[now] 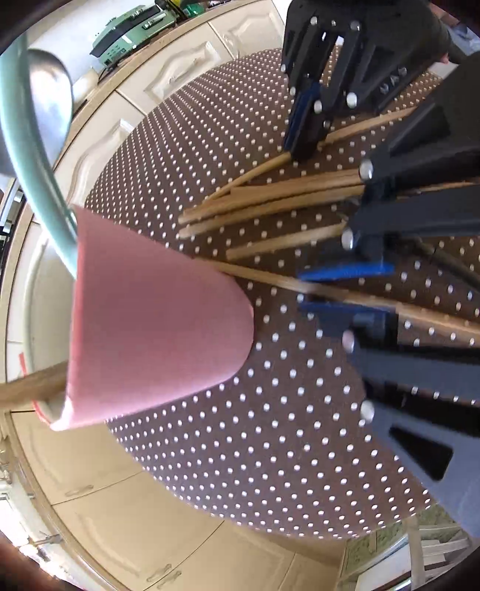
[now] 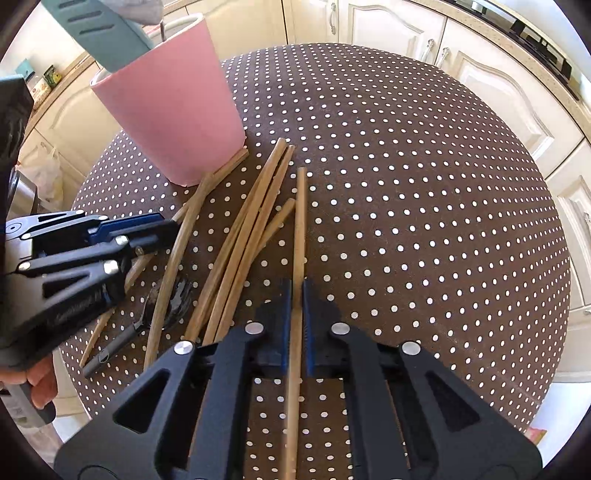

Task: Organize utensils
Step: 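Grasp a chopstick with the right gripper while the left grasps another chopstick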

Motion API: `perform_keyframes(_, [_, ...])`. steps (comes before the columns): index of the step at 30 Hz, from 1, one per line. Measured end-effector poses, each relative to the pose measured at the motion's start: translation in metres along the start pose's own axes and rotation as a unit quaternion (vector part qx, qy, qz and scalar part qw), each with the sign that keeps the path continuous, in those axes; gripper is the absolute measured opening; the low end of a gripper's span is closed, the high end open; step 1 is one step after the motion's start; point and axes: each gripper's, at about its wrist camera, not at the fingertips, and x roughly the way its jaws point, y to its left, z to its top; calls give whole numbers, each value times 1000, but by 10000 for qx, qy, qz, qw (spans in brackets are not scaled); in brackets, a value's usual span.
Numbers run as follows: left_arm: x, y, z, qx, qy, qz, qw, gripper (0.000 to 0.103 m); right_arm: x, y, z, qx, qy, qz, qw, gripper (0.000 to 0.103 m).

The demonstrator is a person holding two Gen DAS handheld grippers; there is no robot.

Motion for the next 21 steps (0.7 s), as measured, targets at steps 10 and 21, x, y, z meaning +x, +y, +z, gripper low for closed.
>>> perform_keyframes(10, [-25,17,-41,-126,-233,-257,9993,7,-20,-9,-27,168,-353,170,9991,6])
perform_keyframes(21, [-94,37,-95,-345,-1372,-515,9886,6,-84,-2,-62,283,-1365,616,9883,6])
